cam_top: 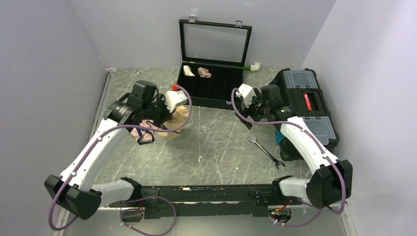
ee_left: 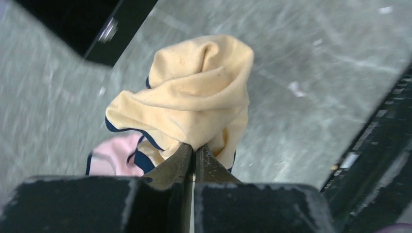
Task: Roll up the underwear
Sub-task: Place the underwear at the center of the board.
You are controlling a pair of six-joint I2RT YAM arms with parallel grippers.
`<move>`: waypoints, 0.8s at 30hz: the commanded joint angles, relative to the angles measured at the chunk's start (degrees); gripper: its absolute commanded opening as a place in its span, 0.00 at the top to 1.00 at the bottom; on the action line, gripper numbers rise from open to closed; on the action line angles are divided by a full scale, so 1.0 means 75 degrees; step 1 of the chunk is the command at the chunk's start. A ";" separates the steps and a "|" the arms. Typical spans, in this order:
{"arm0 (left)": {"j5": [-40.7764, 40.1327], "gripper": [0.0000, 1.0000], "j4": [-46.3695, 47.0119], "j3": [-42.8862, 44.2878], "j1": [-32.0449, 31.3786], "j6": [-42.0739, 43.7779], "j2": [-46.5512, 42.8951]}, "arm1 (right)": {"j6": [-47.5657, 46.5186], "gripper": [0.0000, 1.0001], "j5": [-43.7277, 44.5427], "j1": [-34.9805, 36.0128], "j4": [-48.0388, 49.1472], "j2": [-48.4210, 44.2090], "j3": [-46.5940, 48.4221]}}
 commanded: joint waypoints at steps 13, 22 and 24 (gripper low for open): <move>-0.0698 0.01 0.0374 -0.0056 -0.1807 -0.0798 0.0911 | -0.0090 0.02 -0.1979 -0.0785 -0.0798 -0.0253 0.0194; -0.1507 0.01 0.1364 -0.1023 -0.1176 -0.0499 0.0589 | 0.0144 0.05 -0.3768 -0.0130 -0.0764 0.1240 0.0460; -0.1276 0.01 0.1481 -0.1027 -0.0829 -0.0476 0.0788 | 0.0362 0.07 -0.3759 0.0266 -0.0622 0.1648 0.0670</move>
